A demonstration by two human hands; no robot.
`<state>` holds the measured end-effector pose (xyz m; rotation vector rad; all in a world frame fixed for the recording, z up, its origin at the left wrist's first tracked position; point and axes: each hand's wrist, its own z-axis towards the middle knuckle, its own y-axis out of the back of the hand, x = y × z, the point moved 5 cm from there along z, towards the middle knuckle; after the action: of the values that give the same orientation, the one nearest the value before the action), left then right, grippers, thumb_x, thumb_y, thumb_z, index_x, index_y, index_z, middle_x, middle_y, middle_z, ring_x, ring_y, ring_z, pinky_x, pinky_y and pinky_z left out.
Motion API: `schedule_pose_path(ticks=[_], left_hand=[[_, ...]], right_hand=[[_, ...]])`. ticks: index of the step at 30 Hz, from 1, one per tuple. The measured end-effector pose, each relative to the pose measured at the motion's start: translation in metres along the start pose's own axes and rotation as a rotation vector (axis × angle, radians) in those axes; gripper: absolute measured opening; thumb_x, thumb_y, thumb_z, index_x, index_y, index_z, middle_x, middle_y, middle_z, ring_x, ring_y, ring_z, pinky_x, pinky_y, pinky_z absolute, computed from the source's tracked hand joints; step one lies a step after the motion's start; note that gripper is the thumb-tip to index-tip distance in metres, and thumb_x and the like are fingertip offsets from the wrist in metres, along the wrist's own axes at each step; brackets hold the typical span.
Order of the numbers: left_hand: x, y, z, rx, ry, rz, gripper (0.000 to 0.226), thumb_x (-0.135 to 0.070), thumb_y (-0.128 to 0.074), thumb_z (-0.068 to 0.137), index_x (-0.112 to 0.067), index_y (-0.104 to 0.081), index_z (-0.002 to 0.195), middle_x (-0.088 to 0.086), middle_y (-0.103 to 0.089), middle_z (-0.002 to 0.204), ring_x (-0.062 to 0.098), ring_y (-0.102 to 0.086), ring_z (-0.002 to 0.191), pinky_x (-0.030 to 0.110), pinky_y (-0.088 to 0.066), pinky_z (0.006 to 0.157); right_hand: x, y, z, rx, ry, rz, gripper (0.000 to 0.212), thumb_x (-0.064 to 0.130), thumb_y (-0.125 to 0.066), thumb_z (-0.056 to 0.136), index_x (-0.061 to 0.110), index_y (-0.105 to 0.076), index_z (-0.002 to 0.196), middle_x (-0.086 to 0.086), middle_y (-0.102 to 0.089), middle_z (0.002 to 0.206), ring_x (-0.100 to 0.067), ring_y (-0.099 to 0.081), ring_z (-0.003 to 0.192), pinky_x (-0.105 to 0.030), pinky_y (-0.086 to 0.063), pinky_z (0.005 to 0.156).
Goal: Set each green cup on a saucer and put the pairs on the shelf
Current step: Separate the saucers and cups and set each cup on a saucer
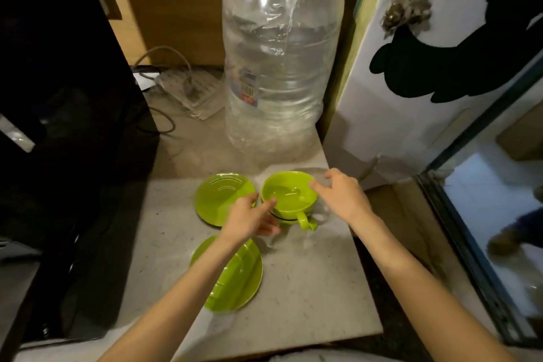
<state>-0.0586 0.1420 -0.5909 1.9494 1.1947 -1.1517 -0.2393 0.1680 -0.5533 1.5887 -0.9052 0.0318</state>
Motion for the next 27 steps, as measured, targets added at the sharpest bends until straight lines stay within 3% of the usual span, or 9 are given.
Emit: schedule_pose_path(ticks=[2, 7, 10, 12, 15, 18, 21, 24, 27], left_hand=[[0.001, -0.003, 0.001, 0.014, 0.014, 0.017, 0.029, -0.016, -0.053, 0.088, -0.001, -0.047, 0.113, 0.003, -0.064, 0.045, 0.009, -0.061, 0.036, 0.019, -0.046, 0.035], [0.002, -0.004, 0.005, -0.018, 0.031, 0.031, 0.024, -0.010, -0.054, 0.087, 0.004, -0.052, 0.107, 0.017, -0.063, 0.066, 0.009, -0.062, 0.039, 0.021, -0.048, 0.036], [0.001, -0.004, 0.007, -0.025, 0.041, 0.049, 0.016, -0.006, -0.053, 0.086, 0.002, -0.054, 0.100, 0.018, -0.065, 0.065, 0.011, -0.061, 0.038, 0.022, -0.051, 0.038], [-0.002, -0.003, 0.006, -0.029, 0.040, 0.046, 0.002, -0.005, -0.052, 0.086, -0.006, -0.054, 0.085, 0.016, -0.064, 0.063, 0.010, -0.061, 0.037, 0.023, -0.051, 0.039], [-0.012, 0.010, 0.002, -0.087, -0.025, 0.062, 0.028, -0.006, -0.054, 0.084, -0.027, -0.044, 0.069, 0.013, -0.064, 0.060, 0.009, -0.062, 0.039, 0.025, -0.052, 0.044], [-0.021, 0.032, -0.003, -0.184, -0.097, 0.037, 0.017, -0.010, -0.059, 0.082, -0.020, -0.060, 0.096, 0.016, -0.067, 0.071, 0.015, -0.065, 0.049, 0.025, -0.054, 0.046], [-0.018, 0.056, -0.008, -0.276, -0.128, -0.094, 0.042, -0.007, -0.060, 0.081, -0.014, -0.051, 0.122, 0.013, -0.067, 0.070, 0.010, -0.066, 0.046, 0.022, -0.054, 0.046], [-0.013, 0.079, -0.014, -0.361, -0.135, -0.166, 0.055, -0.003, -0.061, 0.080, -0.007, -0.042, 0.132, 0.010, -0.066, 0.069, 0.007, -0.064, 0.043, 0.019, -0.053, 0.044], [0.000, 0.102, -0.012, -0.461, -0.101, -0.156, 0.054, -0.002, -0.064, 0.077, -0.007, -0.047, 0.129, 0.009, -0.066, 0.067, 0.006, -0.062, 0.040, 0.021, -0.056, 0.047]], right_hand=[[-0.004, -0.010, 0.002, 0.057, -0.008, 0.089, 0.048, 0.041, -0.058, 0.082, 0.006, -0.058, 0.116, -0.026, -0.063, 0.116, -0.041, -0.059, 0.108, -0.048, -0.049, 0.090], [-0.003, -0.019, 0.003, 0.058, 0.019, 0.192, 0.022, 0.015, -0.053, 0.079, -0.005, -0.062, 0.084, -0.029, -0.068, 0.078, -0.043, -0.067, 0.073, -0.050, -0.056, 0.073], [0.004, -0.015, 0.001, 0.052, 0.054, 0.159, 0.021, 0.013, -0.049, 0.082, -0.003, -0.061, 0.084, -0.022, -0.066, 0.067, -0.037, -0.068, 0.062, -0.045, -0.057, 0.070], [0.012, -0.010, -0.001, 0.039, 0.080, 0.115, 0.020, 0.015, -0.049, 0.083, 0.000, -0.061, 0.090, -0.019, -0.067, 0.066, -0.034, -0.069, 0.064, -0.042, -0.056, 0.073], [0.027, -0.002, -0.003, -0.005, 0.133, 0.120, 0.019, 0.016, -0.050, 0.082, 0.003, -0.061, 0.091, -0.017, -0.069, 0.065, -0.032, -0.069, 0.067, -0.040, -0.057, 0.072], [0.047, -0.002, -0.007, -0.005, 0.196, 0.167, 0.014, 0.016, -0.050, 0.085, 0.008, -0.059, 0.091, -0.007, -0.063, 0.060, -0.015, -0.065, 0.050, -0.026, -0.052, 0.059], [0.065, -0.016, -0.007, 0.017, 0.231, 0.283, 0.008, 0.019, -0.051, 0.087, 0.016, -0.054, 0.094, 0.000, -0.060, 0.060, 0.002, -0.056, 0.035, -0.017, -0.046, 0.049], [0.076, -0.043, -0.006, 0.066, 0.222, 0.455, 0.007, 0.017, -0.053, 0.088, 0.018, -0.052, 0.095, 0.004, -0.060, 0.060, 0.001, -0.057, 0.035, -0.034, -0.054, 0.060], [0.085, -0.071, -0.007, 0.147, 0.202, 0.548, 0.010, 0.014, -0.052, 0.089, 0.014, -0.054, 0.099, 0.000, -0.061, 0.065, -0.011, -0.062, 0.048, -0.047, -0.055, 0.069]])
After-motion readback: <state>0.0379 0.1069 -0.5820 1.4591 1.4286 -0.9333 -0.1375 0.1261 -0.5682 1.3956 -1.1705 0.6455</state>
